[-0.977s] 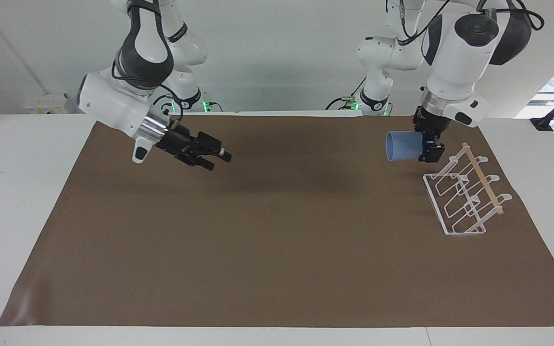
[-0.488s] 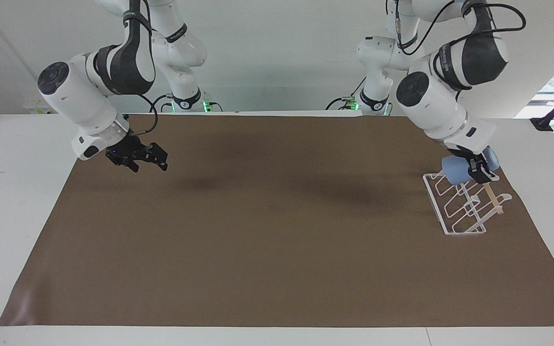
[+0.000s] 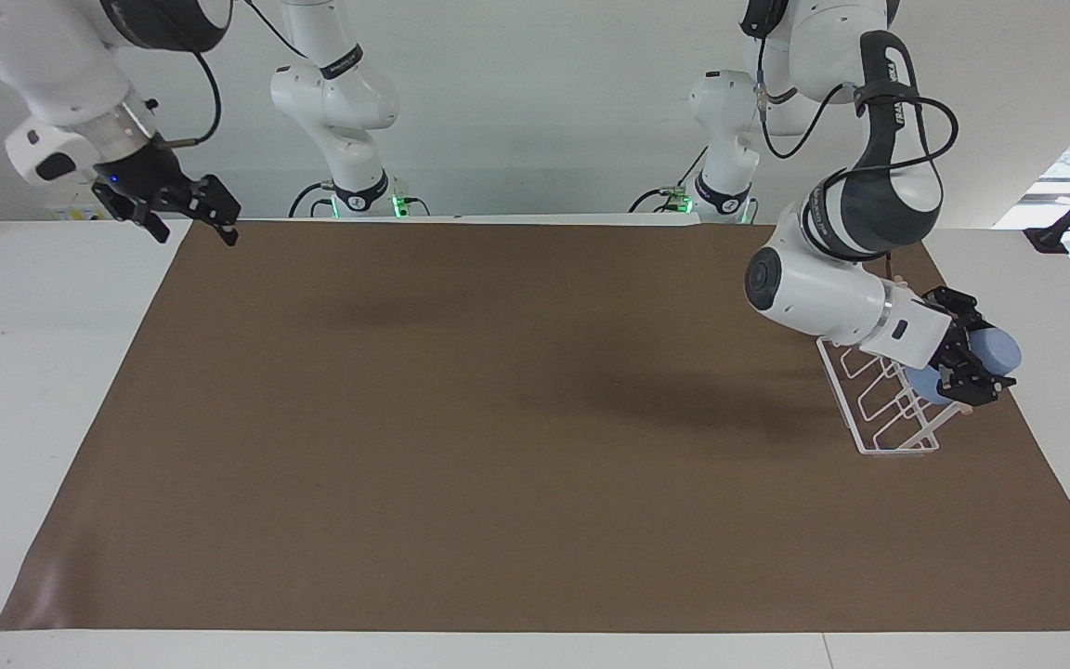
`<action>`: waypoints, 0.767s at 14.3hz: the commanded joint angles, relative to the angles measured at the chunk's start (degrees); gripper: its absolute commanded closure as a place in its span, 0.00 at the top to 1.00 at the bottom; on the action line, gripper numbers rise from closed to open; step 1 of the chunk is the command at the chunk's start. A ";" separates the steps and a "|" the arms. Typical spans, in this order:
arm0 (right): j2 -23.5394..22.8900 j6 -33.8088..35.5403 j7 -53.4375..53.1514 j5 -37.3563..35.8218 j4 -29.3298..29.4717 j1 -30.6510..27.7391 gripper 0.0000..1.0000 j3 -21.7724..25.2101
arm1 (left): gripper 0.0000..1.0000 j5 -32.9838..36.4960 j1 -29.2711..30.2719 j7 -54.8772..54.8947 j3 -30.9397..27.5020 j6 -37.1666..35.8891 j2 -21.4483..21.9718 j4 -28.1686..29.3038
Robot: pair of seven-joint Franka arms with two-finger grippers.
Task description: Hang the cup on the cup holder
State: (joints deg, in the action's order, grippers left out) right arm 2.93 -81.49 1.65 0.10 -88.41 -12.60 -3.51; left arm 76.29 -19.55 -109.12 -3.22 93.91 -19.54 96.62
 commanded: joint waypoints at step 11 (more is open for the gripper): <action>0.94 -0.07 0.02 -1.77 -3.08 15.15 0.99 13.97 | 0.00 3.52 -1.63 -12.15 0.59 -5.49 -0.24 10.06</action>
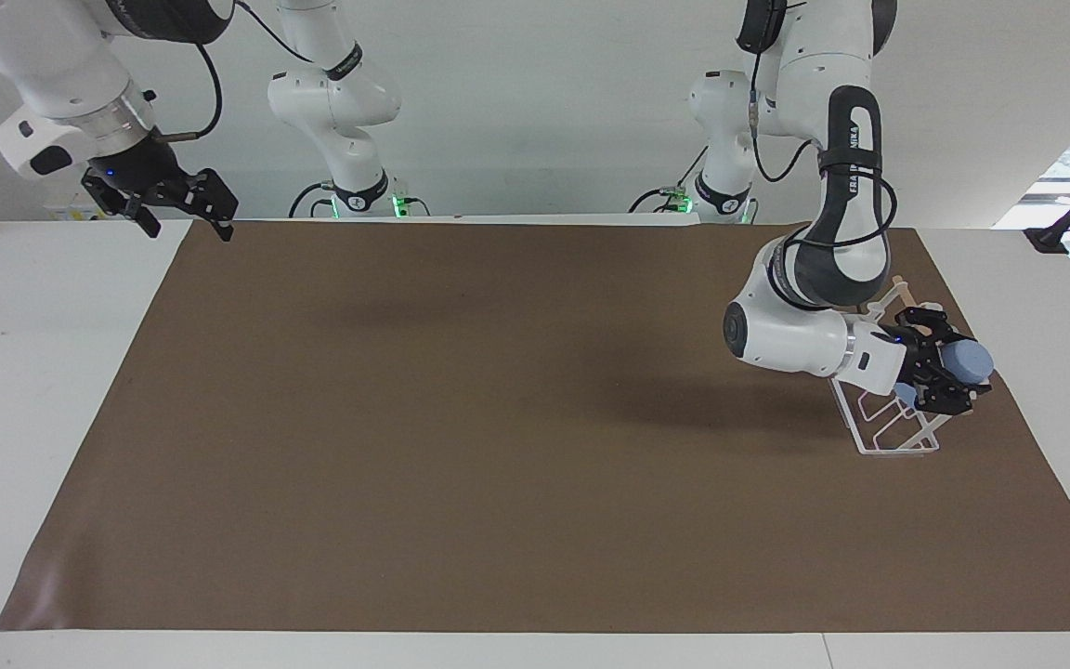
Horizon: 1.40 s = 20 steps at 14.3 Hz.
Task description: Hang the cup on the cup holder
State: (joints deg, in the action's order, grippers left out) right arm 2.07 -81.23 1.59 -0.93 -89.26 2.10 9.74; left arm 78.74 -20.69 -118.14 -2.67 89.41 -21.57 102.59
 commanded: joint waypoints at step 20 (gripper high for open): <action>1.18 0.02 0.43 -0.13 -2.33 0.45 0.99 0.72 | 0.99 -15.68 2.50 23.77 -0.23 5.69 9.78 -5.20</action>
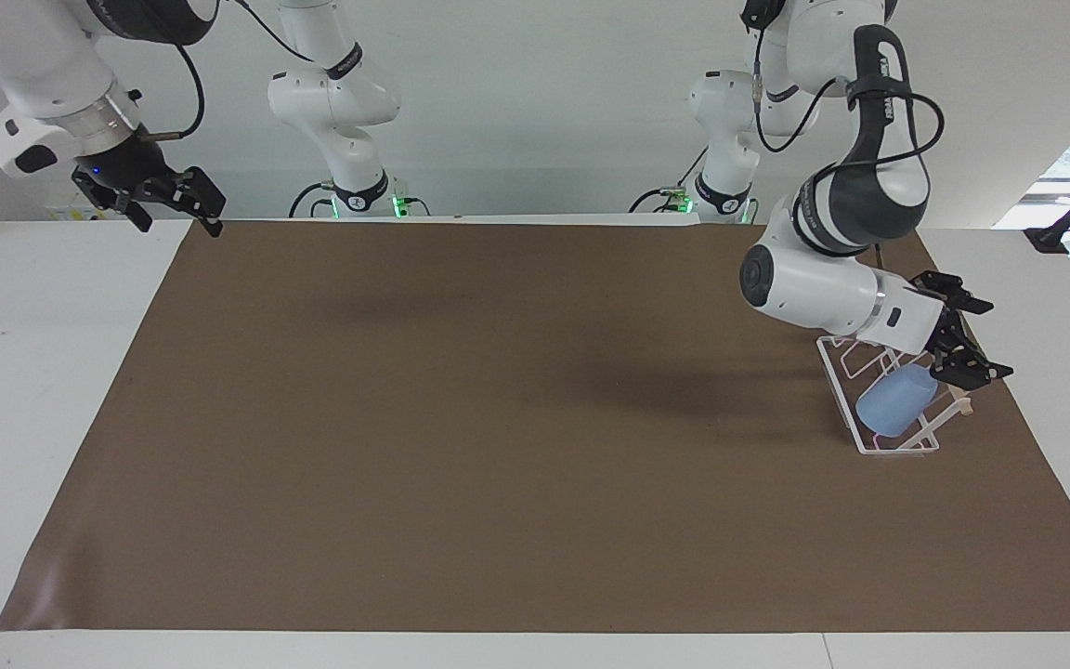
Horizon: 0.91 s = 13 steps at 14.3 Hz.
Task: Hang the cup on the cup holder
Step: 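Open the left gripper to release the cup on the rack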
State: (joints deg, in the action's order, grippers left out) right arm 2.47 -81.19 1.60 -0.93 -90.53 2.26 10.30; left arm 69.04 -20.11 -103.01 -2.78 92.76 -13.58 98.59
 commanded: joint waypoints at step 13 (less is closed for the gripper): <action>0.79 -0.02 0.42 -0.13 -1.05 0.29 0.99 0.16 | 1.00 -58.99 9.83 76.85 -0.47 -2.93 14.19 -1.38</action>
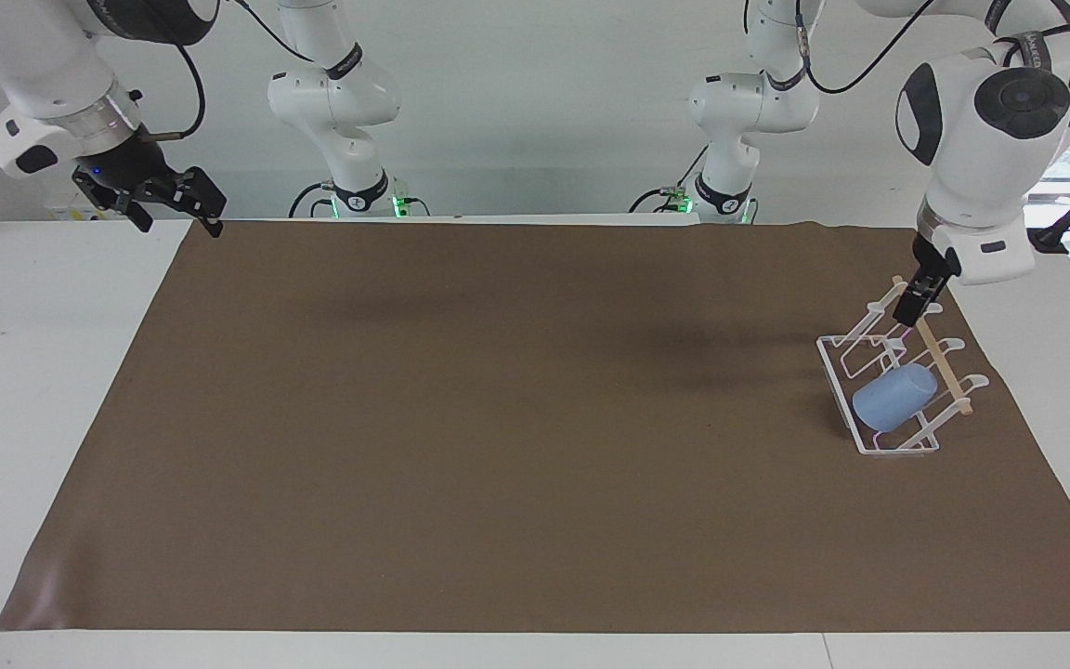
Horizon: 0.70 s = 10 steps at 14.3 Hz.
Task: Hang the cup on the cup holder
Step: 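Open the left gripper to release the cup on the rack, then withdraw the left gripper away from the hung cup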
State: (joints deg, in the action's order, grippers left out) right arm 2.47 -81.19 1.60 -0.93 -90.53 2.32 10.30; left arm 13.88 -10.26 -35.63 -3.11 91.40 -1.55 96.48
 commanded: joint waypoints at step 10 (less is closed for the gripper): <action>0.79 -0.02 0.42 -0.13 -1.05 0.14 0.99 0.16 | 1.00 -15.12 2.88 35.63 0.03 -3.42 -1.26 -8.94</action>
State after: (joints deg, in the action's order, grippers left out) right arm 2.47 -81.19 1.60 -0.93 -90.54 2.34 10.30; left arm -0.03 -8.65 -1.83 -3.21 89.46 -0.95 90.46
